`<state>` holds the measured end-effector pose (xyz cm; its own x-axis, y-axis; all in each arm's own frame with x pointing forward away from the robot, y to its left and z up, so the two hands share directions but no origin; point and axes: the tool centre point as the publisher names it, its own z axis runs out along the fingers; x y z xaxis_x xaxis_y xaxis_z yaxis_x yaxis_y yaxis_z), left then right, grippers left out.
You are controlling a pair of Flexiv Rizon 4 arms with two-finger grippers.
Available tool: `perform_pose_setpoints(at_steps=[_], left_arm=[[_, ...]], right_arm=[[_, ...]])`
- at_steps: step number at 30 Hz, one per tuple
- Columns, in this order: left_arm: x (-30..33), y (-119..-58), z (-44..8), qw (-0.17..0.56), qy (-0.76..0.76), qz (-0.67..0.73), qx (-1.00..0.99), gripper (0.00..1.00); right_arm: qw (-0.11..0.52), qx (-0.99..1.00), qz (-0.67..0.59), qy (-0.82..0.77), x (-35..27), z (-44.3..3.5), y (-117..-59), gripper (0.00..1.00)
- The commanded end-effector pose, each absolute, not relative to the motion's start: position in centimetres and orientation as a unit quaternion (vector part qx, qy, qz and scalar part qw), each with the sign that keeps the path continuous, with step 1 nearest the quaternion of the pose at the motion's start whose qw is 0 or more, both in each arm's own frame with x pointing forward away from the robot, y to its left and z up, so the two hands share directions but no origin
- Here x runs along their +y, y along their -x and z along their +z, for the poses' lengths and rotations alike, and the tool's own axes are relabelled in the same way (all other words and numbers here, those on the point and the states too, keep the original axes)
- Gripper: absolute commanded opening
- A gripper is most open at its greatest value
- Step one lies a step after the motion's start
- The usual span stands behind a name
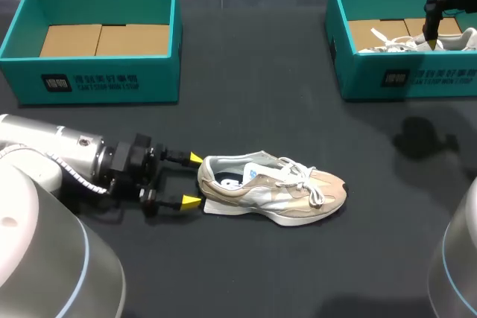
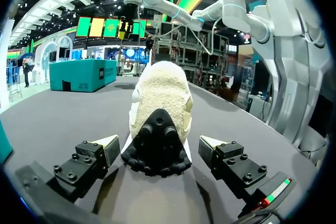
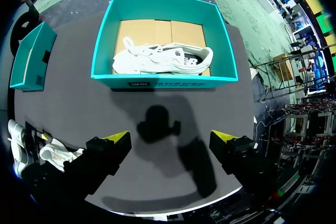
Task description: Take the shoe out of the shoebox, open the shoe tongue, remove and reinsert the insole, then place the shoe into the shoebox
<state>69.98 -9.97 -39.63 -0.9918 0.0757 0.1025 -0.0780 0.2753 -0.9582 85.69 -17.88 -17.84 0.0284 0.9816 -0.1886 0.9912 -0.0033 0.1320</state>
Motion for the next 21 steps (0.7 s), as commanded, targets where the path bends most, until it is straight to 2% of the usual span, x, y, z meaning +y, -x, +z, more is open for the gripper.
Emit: perform_pose_setpoints(at_steps=[1, 21], left_arm=[[-10.7, -70.0, -40.2, 0.063, -0.001, 0.603, -0.795, 1.00], [-13.0, -70.1, -41.1, 0.057, 0.003, 0.604, -0.795, 1.00]], right_arm=[[0.115, 0.696, -0.021, -0.708, -17.8, -17.9, -85.7, 1.00], [0.115, 0.696, -0.021, -0.708, -17.8, -17.9, -85.7, 1.00]])
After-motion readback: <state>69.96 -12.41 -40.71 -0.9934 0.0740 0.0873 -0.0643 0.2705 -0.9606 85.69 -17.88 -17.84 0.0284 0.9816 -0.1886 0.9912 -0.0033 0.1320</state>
